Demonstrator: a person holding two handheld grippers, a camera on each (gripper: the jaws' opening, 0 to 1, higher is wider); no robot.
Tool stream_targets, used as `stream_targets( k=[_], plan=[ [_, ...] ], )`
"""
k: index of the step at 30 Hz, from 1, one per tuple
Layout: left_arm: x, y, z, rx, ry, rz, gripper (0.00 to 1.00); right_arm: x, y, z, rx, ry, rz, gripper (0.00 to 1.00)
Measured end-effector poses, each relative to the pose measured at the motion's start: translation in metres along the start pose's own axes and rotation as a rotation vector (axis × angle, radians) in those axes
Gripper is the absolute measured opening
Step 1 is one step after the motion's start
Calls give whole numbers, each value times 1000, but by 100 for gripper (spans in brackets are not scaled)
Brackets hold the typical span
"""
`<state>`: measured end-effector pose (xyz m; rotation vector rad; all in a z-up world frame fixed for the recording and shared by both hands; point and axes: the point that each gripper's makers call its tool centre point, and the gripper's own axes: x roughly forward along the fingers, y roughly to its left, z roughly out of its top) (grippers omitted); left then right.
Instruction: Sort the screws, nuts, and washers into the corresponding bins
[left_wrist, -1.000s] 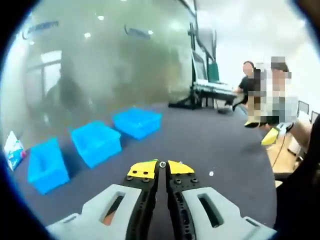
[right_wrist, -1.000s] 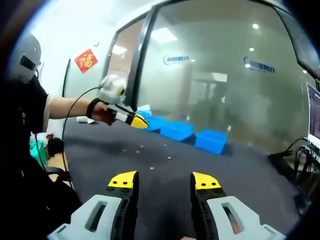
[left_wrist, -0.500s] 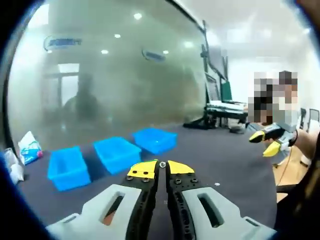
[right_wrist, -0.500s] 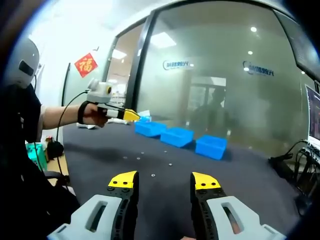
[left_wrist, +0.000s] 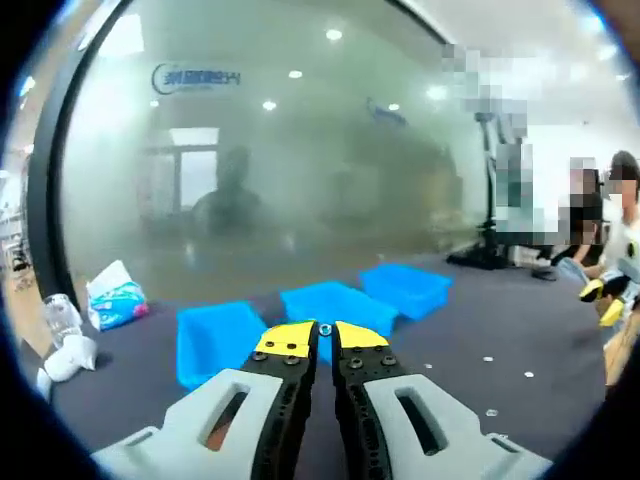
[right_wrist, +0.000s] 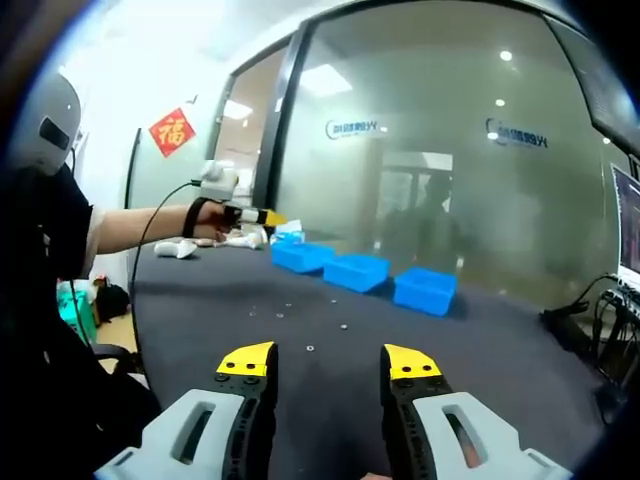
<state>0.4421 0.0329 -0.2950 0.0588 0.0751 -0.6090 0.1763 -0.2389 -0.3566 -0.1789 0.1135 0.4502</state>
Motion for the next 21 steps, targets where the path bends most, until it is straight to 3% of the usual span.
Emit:
stream_targets(
  k=[2,4,14,21],
  plan=[
    [9,10,2,-9,-4,3,5,0,0,-1,1,1,0,37],
    [18,26,-2,13,28,54,5,1,1,-2,3,5,1,37],
    [54,63,-8,-8,69,150,5,3,7,-9,10,25,17,37],
    [69,79,-18,-116,97,183,5,1,7,-8,12,20,18,37]
  ],
)
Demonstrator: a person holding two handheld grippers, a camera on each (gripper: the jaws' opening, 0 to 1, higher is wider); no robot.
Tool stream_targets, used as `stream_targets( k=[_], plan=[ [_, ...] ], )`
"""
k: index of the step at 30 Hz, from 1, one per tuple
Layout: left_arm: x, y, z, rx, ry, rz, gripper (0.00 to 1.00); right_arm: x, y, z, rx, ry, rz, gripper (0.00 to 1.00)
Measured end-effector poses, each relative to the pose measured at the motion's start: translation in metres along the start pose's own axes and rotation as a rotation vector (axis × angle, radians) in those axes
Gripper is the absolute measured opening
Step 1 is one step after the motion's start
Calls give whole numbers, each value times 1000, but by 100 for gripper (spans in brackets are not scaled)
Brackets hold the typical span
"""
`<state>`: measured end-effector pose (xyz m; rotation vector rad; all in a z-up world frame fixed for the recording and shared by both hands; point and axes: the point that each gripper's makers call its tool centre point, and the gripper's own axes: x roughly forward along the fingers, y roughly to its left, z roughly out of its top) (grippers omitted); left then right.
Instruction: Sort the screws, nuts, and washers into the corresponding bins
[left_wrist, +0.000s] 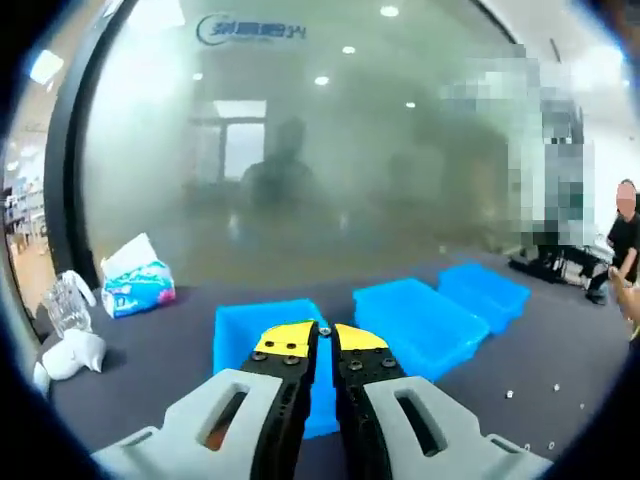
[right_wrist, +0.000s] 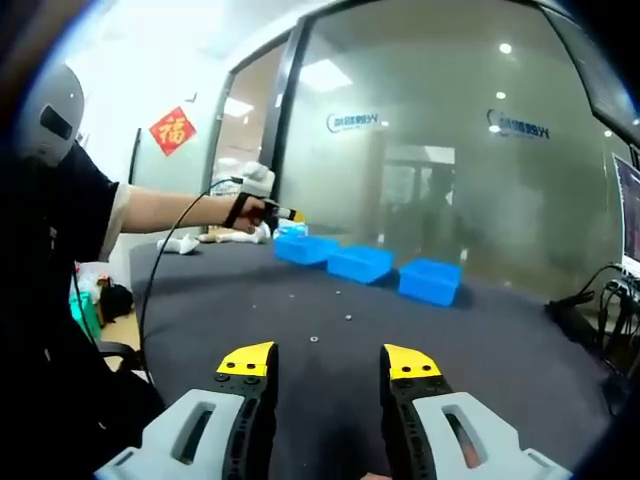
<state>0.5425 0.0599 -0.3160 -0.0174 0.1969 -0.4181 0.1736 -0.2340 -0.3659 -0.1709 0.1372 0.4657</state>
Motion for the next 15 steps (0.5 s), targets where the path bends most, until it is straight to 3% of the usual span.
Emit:
stream_targets(
  k=[12,15],
  plan=[
    [11,7,-5,86,39,44,5,-2,2,-3,-9,6,6,37],
    [13,13,-8,36,47,51,5,-2,1,-1,-11,5,3,37]
  ],
)
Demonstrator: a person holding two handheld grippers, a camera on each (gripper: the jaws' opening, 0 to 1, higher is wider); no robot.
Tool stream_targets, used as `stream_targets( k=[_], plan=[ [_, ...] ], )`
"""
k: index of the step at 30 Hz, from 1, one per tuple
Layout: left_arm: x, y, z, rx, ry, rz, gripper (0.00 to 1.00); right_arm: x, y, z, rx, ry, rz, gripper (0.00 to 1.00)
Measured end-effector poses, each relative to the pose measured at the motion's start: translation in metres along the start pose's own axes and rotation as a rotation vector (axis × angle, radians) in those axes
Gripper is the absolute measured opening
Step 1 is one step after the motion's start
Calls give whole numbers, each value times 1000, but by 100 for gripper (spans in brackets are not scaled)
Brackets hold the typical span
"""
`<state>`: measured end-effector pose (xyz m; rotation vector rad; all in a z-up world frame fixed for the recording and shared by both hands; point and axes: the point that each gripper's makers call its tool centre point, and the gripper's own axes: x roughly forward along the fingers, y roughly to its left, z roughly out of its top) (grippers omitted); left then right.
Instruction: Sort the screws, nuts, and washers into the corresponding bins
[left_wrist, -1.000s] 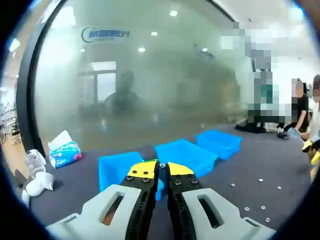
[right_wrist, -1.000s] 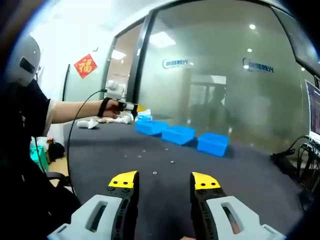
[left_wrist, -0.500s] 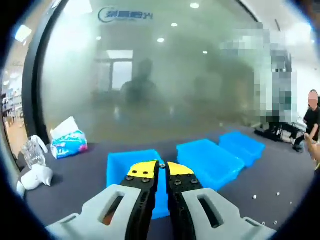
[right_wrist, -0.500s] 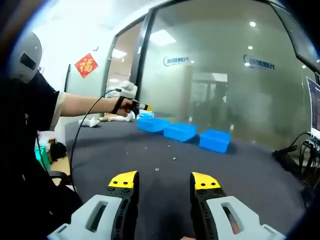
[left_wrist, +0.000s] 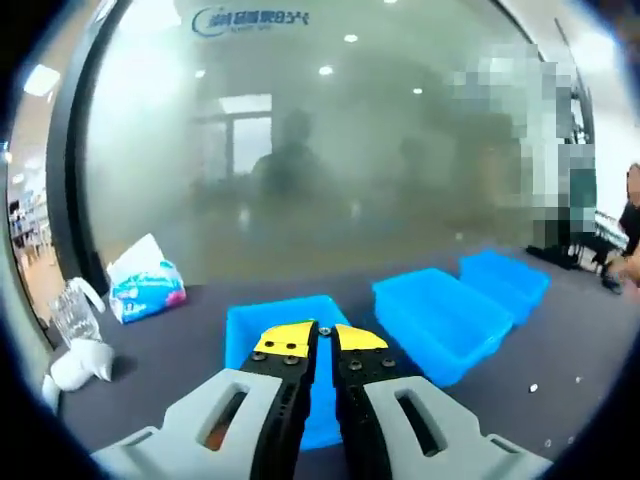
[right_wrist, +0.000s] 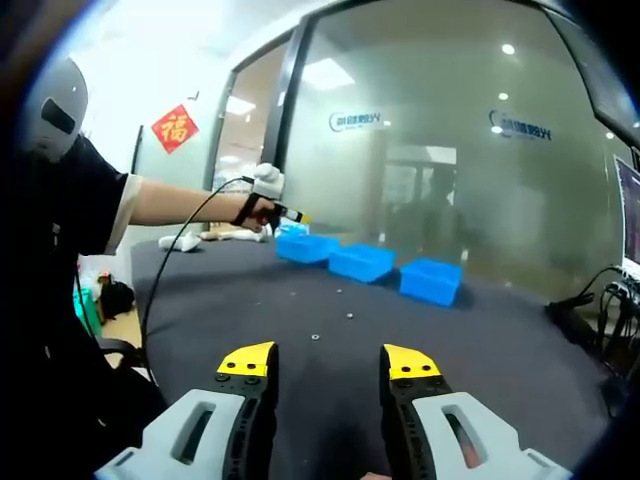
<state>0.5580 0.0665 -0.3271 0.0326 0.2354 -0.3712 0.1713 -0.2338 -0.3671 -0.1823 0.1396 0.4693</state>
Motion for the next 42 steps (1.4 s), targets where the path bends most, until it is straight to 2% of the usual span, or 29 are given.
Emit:
stream_targets(
  k=[1,4,8,11,12,14,18,21,24,32,39,42],
  plan=[
    [0,-1,-2,-19,4,-7,5,0,0,0,1,-1,0,37],
    [-2,0,-7,2,9,-2,5,1,0,0,5,-1,1,37],
    [-3,6,-3,-8,-16,11,6,2,2,-1,6,2,5,37],
    [-2,6,-6,60,10,8,19,3,3,-1,5,3,4,37],
    [-3,5,-6,63,14,8,26,3,3,-1,9,3,5,37],
    [-5,5,-7,50,20,7,32,4,4,-2,8,5,7,37],
    [-11,2,-7,54,26,2,39,6,6,-3,6,11,13,37],
    [-18,-4,-11,48,44,-21,40,7,7,-4,9,11,16,37],
    [-27,-11,-10,39,30,-47,41,7,7,-3,12,9,15,37],
    [-65,-31,-12,48,-19,-118,40,5,3,0,22,-4,1,37],
    [-121,-55,-20,68,-74,-183,40,2,-6,4,33,-15,-21,37],
    [-146,-63,-17,89,-109,-193,40,1,-8,6,33,-21,-29,37]
  ],
)
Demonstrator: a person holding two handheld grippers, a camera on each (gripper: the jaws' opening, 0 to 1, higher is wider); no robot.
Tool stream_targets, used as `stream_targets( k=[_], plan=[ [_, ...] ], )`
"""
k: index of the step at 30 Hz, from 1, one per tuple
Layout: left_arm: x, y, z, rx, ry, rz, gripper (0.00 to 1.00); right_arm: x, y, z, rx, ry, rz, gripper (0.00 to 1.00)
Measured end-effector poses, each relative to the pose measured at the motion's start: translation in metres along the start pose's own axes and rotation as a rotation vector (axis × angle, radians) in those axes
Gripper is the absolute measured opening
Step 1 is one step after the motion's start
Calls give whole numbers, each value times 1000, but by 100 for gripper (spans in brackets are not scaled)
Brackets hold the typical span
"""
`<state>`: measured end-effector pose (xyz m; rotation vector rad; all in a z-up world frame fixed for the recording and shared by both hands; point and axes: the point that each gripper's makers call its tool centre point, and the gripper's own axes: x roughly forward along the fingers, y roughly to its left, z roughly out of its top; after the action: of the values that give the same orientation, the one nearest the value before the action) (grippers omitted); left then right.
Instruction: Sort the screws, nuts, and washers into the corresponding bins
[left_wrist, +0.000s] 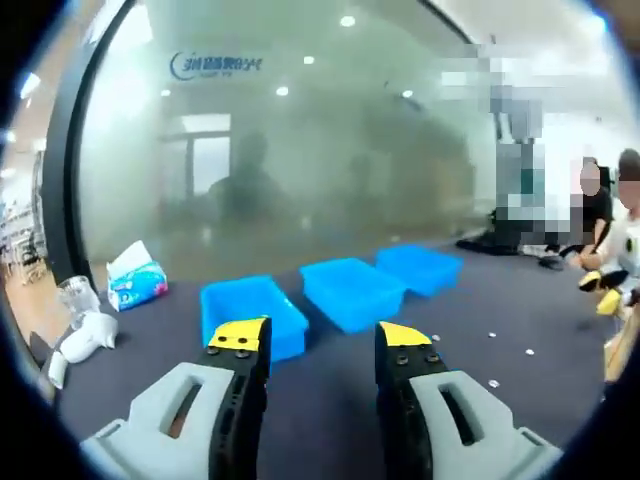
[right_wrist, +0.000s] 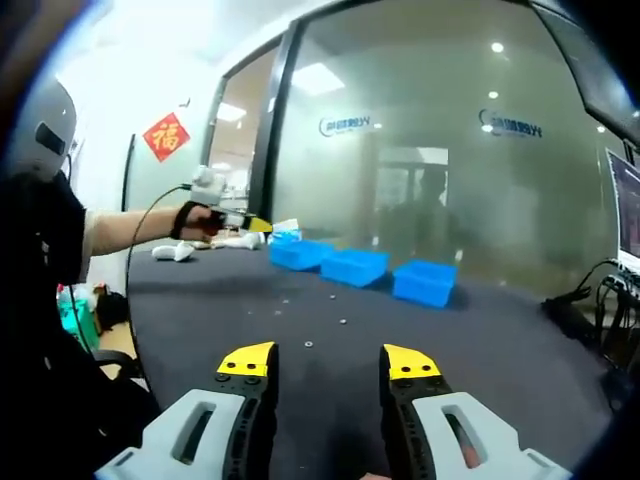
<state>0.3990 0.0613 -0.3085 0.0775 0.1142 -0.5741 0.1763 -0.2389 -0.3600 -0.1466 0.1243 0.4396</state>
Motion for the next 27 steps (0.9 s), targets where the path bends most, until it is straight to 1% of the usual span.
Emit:
stream_targets(
  k=[1,3,5,6,8,12,15,17,22,23,25,27],
  plan=[
    [-8,-4,2,10,-4,-5,40,-1,0,1,-2,-1,-1,37],
    [-23,-11,10,26,-33,-9,40,-2,-1,3,-5,-4,-4,37],
    [-36,-16,13,11,-56,-26,40,-3,-3,5,-5,-11,-8,37],
    [-45,-19,12,6,-61,-35,41,-4,-4,6,-5,-14,-12,37],
    [-55,-20,8,5,-65,-41,41,-4,-7,8,-4,-19,-17,37],
    [-78,-21,-5,-16,-63,-42,41,-6,-11,12,-9,-27,-26,37],
    [-94,-22,-20,14,-32,-30,41,-7,-14,15,-8,-35,-33,37],
    [-104,-23,-27,7,-26,-30,41,-8,-15,16,-7,-38,-35,38],
    [-122,-21,-46,-14,4,-19,41,-8,-17,17,-10,-44,-35,38],
    [-124,-21,-49,-16,7,-17,42,-8,-17,17,-12,-45,-35,38],
    [-125,-13,-57,-39,15,-2,42,-8,-15,17,-12,-43,-33,38],
    [-129,-13,-60,-48,17,-5,42,-8,-14,16,-16,-39,-30,38]
  ],
)
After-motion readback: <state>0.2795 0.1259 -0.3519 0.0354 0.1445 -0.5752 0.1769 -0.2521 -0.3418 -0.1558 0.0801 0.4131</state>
